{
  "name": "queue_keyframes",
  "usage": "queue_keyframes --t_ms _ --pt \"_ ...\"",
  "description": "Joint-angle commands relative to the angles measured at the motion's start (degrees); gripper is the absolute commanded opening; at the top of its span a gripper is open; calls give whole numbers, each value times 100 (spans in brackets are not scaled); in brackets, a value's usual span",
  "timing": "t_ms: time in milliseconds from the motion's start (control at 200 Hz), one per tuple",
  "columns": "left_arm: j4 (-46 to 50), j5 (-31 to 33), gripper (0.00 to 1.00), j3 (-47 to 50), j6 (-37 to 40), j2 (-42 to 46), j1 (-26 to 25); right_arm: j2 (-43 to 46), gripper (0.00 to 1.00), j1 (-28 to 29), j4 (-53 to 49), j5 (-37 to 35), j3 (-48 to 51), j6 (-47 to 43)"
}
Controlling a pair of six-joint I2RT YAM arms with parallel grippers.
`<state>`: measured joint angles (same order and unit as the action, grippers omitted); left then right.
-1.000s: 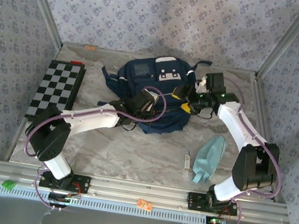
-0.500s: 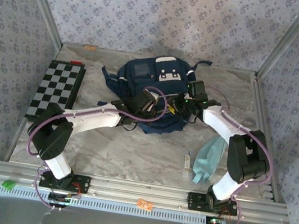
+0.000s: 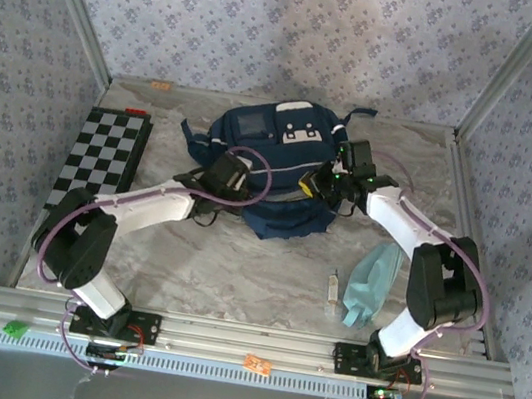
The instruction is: Pack the student bag
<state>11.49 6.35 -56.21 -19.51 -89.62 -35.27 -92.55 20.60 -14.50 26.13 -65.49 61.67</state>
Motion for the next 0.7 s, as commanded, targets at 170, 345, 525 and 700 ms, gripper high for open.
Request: queue_keyframes --t_ms 170,345,525,700 --pt "-244 239 0 -295 128 -409 1277 247 0 -52 -530 -222 29 -687" --pt "-288 76 0 -226 -12 -302 1312 411 0 -57 -840 -402 7 -1078" --pt "-217 -143 0 22 -95 -98 1086 657 22 53 -1501 -729 -180 -1695" --pt "16 -396 7 62 -18 71 928 785 44 -117 -1766 -445 -183 -1902"
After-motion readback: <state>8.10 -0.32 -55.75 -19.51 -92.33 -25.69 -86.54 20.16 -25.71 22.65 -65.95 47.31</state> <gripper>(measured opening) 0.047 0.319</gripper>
